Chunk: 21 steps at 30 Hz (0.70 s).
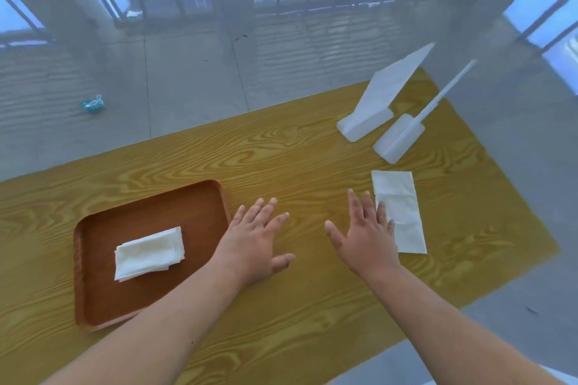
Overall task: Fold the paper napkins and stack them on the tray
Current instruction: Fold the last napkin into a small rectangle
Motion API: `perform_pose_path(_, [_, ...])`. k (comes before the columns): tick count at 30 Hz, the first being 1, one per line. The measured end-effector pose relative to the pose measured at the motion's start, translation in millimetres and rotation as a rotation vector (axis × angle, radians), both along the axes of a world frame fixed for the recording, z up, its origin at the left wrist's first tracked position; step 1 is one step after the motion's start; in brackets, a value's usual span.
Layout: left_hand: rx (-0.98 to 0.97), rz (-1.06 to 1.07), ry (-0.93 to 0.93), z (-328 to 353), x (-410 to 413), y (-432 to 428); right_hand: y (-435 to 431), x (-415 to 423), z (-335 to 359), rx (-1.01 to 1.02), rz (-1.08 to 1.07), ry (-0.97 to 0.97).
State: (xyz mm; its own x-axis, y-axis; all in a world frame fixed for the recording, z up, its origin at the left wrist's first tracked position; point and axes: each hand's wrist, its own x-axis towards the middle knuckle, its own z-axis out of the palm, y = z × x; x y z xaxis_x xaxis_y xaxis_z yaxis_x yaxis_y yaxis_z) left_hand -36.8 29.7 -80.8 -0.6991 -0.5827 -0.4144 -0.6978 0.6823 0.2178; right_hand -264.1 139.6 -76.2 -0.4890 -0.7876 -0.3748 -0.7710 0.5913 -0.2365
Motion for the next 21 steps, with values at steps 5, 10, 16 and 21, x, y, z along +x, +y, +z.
perform_pose_path(5, [0.061,-0.078,-0.078,-13.5,-29.3,13.2,31.6,-33.2,-9.0,0.095,-0.085,-0.021])
perform_pose_path(10, [0.069,-0.044,-0.026,-11.4,-48.8,20.6,47.5,-42.1,-14.5,0.040,0.040,-0.058])
perform_pose_path(16, [-0.015,-0.049,0.111,-4.6,-45.4,13.9,44.3,-22.9,-13.7,-0.080,0.295,-0.199])
perform_pose_path(21, [-0.004,-0.160,0.088,-11.2,-29.5,11.6,38.3,-1.0,-12.7,-0.157,0.408,-0.257])
